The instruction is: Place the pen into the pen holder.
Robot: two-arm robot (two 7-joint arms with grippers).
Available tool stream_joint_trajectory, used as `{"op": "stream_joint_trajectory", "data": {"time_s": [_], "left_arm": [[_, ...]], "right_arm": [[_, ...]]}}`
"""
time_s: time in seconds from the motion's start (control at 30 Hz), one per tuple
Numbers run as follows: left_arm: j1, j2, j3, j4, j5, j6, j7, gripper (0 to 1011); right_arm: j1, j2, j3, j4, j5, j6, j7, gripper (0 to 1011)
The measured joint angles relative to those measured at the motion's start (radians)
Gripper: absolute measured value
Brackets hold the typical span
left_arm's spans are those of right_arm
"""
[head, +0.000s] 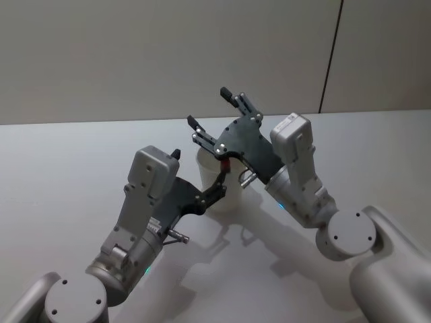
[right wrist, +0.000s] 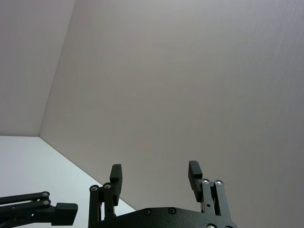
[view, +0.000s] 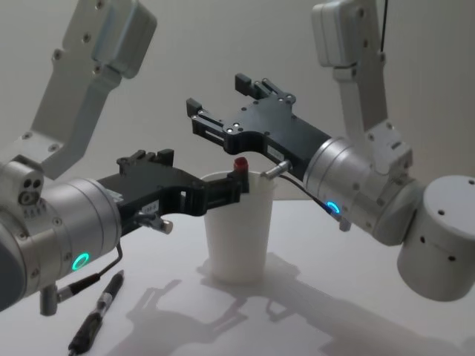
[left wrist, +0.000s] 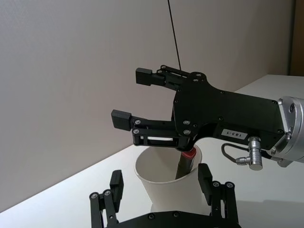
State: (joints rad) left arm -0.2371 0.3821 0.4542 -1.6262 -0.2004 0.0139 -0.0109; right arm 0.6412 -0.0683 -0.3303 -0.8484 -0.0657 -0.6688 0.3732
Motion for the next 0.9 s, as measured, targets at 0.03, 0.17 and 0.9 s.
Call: {"op": "stream_joint_trajectory", "data": {"time_s": [0.03, 0.17, 0.9], "left_arm": [[0.000, 0.000, 0.000, 0.000, 0.000, 0.000, 0.000, 1004], [0.000, 0.000, 0.000, 0.000, 0.000, 0.000, 0.000, 1004], [0.000, 0.000, 0.000, 0.000, 0.000, 0.000, 0.000, 1004]], "right_arm": [[-0.001, 0.000, 0.000, 0.000, 0.000, -0.001, 0.000, 865], [-0.005, 0.002, -0.001, -0.005, 0.003, -0.005, -0.002, 964], [-0.162, 0.057, -0.004, -0.269, -0.012, 0.058, -0.126, 1001]]}}
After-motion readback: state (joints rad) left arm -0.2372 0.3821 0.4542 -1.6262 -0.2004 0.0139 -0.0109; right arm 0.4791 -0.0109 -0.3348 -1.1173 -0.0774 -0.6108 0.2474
